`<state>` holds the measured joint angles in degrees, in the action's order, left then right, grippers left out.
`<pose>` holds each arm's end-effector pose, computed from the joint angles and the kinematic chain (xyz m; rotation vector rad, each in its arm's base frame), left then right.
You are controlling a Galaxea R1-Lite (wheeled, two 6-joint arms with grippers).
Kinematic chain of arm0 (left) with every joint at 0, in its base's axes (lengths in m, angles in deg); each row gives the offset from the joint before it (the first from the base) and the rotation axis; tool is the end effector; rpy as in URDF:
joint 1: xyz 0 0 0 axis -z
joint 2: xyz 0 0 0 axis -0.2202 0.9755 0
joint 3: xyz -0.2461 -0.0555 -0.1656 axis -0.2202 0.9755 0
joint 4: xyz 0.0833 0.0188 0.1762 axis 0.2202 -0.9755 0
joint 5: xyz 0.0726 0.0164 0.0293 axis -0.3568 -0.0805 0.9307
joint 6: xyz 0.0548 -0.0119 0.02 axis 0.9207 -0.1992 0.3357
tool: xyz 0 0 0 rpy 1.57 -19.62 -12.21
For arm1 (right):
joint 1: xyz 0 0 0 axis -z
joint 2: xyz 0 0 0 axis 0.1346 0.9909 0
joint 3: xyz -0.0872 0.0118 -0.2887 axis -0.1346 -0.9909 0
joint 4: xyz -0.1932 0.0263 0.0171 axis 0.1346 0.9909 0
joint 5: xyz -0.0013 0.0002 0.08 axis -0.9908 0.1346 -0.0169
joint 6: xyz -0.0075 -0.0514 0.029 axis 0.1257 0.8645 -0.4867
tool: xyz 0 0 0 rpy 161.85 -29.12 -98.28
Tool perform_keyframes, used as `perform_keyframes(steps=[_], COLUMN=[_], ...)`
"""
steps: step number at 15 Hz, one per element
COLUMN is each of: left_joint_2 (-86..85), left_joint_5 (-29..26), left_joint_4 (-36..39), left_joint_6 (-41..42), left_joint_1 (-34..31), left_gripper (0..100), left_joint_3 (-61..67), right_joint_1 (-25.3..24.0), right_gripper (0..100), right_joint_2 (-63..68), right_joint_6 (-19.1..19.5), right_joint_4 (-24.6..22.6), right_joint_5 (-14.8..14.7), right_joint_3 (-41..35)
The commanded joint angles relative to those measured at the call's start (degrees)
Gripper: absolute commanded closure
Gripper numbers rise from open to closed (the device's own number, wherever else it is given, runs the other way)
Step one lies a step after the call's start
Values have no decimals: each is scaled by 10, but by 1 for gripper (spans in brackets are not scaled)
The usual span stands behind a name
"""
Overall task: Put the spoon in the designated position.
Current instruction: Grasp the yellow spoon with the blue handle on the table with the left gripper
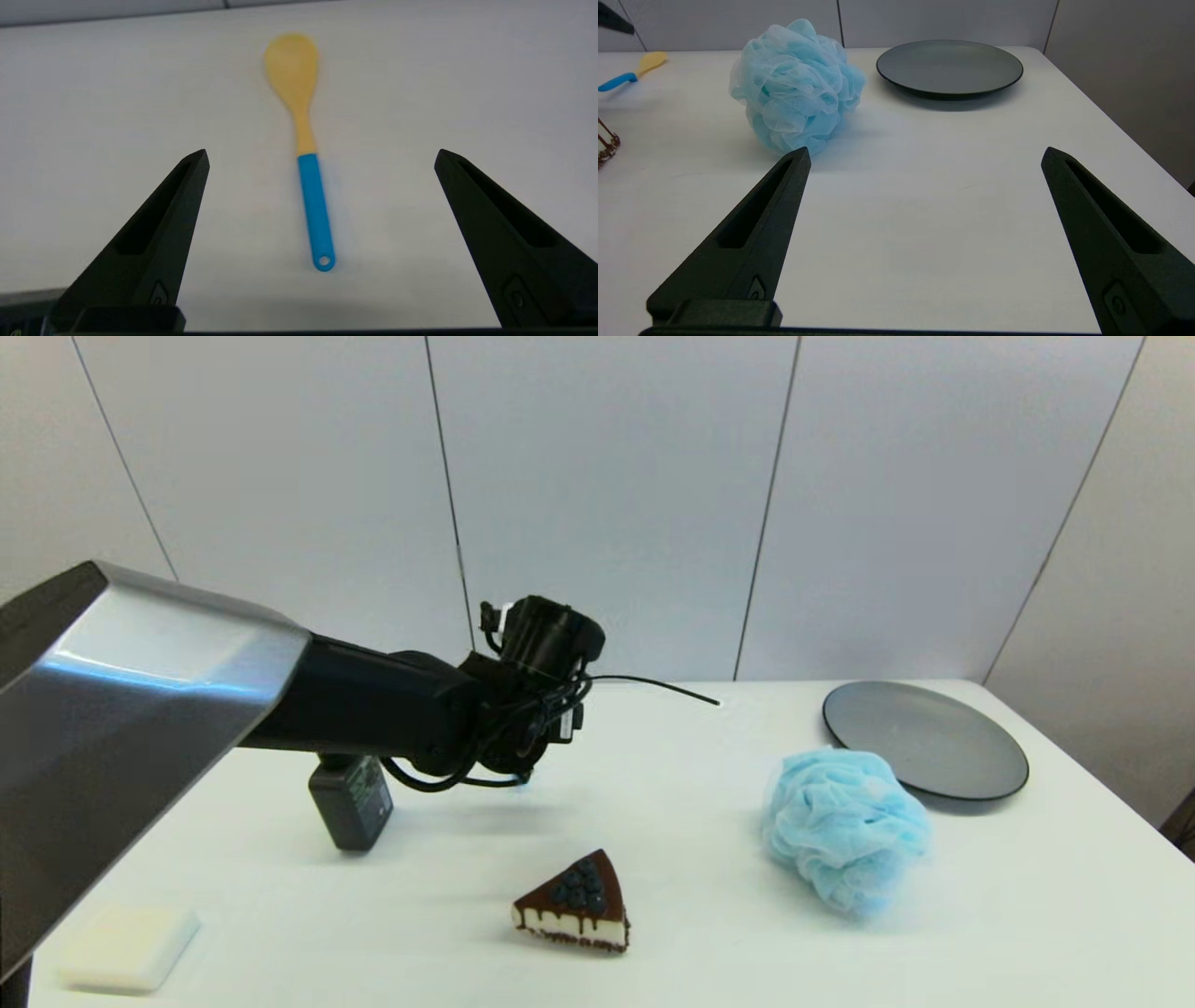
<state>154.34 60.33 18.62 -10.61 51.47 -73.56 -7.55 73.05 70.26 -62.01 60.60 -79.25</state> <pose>0.3656 -0.2475 0.1193 0.1315 0.5547 0.0570 0.0183 -0.0003 0.0771 0.0084 -0.0119 -0.0079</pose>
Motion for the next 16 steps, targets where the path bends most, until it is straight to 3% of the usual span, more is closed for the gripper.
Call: perform_keyframes(steps=[1, 16], left_joint_2=[43, 121], left_joint_5=[6, 2], left_joint_4=[-19, -46], left_joint_6=[-7, -101], left_joint_1=[0, -61], left_gripper=[0, 0], left_joint_3=[-12, -63], right_joint_1=[0, 0], right_gripper=[0, 0], right_joint_2=[0, 0], right_joint_6=[0, 0], right_joint_4=[0, 0], right_joint_5=[0, 0], right_joint_3=[-1, -1])
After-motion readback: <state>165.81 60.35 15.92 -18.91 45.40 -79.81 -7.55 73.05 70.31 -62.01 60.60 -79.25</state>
